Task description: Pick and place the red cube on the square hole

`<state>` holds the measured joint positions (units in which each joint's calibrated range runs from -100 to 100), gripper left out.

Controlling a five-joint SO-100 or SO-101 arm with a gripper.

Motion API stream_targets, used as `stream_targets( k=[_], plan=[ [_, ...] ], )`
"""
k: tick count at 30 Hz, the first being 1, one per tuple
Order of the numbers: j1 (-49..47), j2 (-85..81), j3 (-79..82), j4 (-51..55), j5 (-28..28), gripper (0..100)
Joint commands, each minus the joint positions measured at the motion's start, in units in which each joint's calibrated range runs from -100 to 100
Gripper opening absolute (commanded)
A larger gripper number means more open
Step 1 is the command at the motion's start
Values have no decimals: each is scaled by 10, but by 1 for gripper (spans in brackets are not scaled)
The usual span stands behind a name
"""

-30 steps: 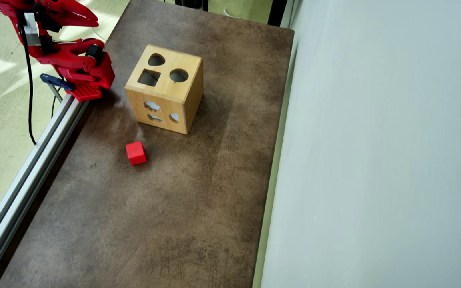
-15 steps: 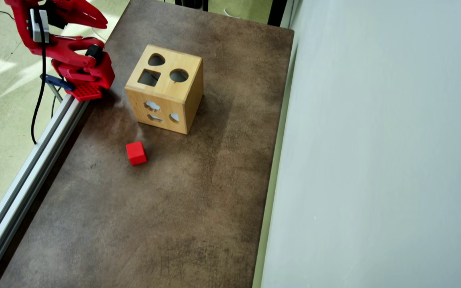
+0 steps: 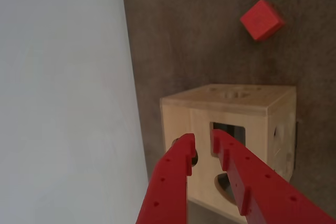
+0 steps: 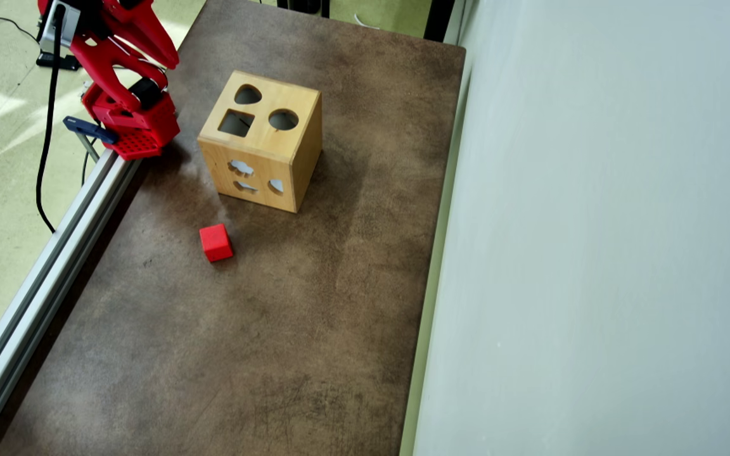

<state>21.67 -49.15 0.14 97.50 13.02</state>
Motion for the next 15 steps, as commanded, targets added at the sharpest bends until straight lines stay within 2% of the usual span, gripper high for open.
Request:
stream_targets(
  k=[1, 6, 15],
  plan=[
    [52, 50, -9, 6, 54, 6],
    [92, 131, -9, 6, 92, 6],
    [97, 258, -9, 5, 148, 6]
  ],
)
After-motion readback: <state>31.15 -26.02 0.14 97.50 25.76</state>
